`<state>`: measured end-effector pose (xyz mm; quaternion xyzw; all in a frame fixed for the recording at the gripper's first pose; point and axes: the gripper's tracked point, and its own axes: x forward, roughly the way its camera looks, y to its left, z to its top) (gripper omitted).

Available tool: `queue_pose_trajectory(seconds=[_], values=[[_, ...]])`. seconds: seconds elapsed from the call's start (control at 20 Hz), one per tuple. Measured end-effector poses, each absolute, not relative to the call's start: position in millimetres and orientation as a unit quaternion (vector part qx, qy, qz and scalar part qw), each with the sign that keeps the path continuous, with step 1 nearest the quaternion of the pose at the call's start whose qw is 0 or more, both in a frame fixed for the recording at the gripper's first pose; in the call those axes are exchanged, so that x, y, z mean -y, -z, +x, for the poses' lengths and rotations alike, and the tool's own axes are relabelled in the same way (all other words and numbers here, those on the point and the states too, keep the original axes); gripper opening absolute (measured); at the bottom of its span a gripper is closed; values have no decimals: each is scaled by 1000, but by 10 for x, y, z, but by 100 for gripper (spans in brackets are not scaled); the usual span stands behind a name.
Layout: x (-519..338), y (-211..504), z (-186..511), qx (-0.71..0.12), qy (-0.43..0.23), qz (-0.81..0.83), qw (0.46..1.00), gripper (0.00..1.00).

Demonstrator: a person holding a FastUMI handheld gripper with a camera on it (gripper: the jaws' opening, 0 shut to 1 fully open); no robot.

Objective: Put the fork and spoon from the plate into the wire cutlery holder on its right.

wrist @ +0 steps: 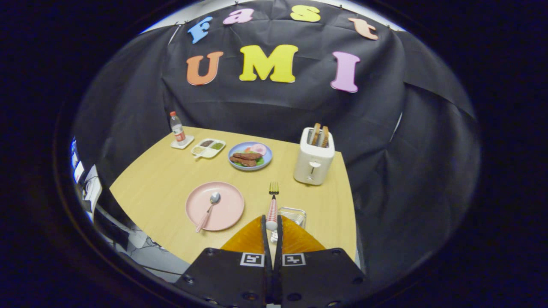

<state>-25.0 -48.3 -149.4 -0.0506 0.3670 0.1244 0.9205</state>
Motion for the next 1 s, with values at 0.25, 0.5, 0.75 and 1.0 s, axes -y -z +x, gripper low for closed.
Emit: queue_pose_trajectory(seconds=[0.25,0.5,0.75,1.0], values=[[719,1673,-556,-423,-103,-37,899,1],[669,2064,-575,-486,-98,-13,868,0],[647,2341,-298,-520,-85,-2,850,1],[652,2557,-86,-531,-79,-17,844,0]])
